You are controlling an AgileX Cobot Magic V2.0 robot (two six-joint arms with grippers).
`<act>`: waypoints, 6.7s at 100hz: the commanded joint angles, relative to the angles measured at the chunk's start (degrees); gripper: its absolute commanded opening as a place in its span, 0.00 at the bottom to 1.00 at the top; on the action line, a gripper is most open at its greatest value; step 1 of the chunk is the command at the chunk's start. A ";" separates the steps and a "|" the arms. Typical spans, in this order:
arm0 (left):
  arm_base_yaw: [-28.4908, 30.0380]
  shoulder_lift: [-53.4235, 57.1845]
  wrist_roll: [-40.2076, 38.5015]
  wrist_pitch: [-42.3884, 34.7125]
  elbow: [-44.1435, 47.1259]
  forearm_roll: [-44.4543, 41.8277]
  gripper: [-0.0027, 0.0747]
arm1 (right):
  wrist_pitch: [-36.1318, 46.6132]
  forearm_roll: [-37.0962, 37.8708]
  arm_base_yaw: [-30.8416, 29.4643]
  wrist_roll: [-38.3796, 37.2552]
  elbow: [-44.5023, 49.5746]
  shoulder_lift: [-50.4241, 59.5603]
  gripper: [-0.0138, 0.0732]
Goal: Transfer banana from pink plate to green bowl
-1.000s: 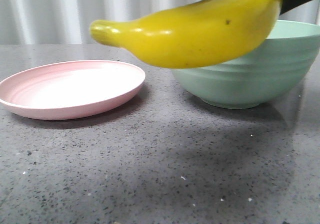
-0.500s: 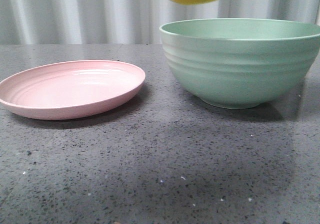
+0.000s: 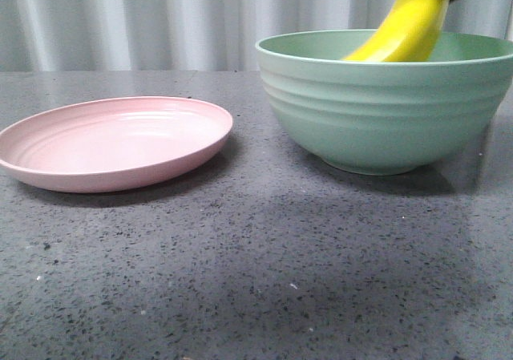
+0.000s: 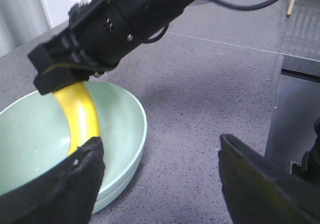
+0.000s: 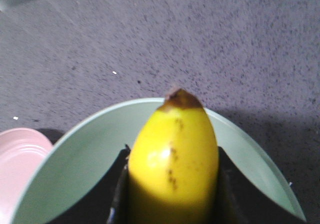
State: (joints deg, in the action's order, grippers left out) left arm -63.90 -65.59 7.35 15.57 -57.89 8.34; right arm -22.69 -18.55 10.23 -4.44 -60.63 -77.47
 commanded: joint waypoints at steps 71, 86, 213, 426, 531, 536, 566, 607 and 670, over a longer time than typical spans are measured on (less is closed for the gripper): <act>-0.36 1.42 -0.07 -4.68 -2.12 0.07 0.60 | 5.95 6.57 -0.34 0.82 -2.25 3.20 0.60; -0.36 1.42 -0.07 -5.91 -2.12 0.07 0.60 | 2.97 6.93 -0.34 0.82 -2.25 6.96 0.56; -0.36 33.71 -0.07 -22.92 31.89 0.63 0.01 | 7.70 7.51 -0.24 7.21 34.85 68.60 0.08; 65.32 67.55 -0.07 -17.19 58.65 -5.45 0.01 | 6.51 11.93 -0.24 7.21 41.34 78.64 0.08; 65.31 67.50 -0.07 -1.59 58.54 -5.59 0.01 | 6.52 11.93 -0.34 7.21 41.41 78.64 0.08; 65.31 67.50 -0.07 -1.59 58.54 -5.59 0.01 | 6.52 11.93 -0.34 7.21 41.41 78.64 0.08; 65.31 67.50 -0.07 -1.59 58.54 -5.59 0.01 | 20.86 12.17 -9.98 7.21 52.27 78.64 0.08; 65.31 67.50 -0.07 -1.59 58.54 -5.59 0.01 | 24.89 12.46 -17.65 7.21 62.60 79.13 0.08; 65.31 67.50 -0.07 -1.59 58.54 -5.59 0.01 | 5.06 12.46 -17.90 7.21 62.60 79.13 0.08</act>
State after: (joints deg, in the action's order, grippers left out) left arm 1.28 0.27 7.35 18.23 0.29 2.64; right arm -18.76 -6.67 -7.37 2.45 0.62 0.62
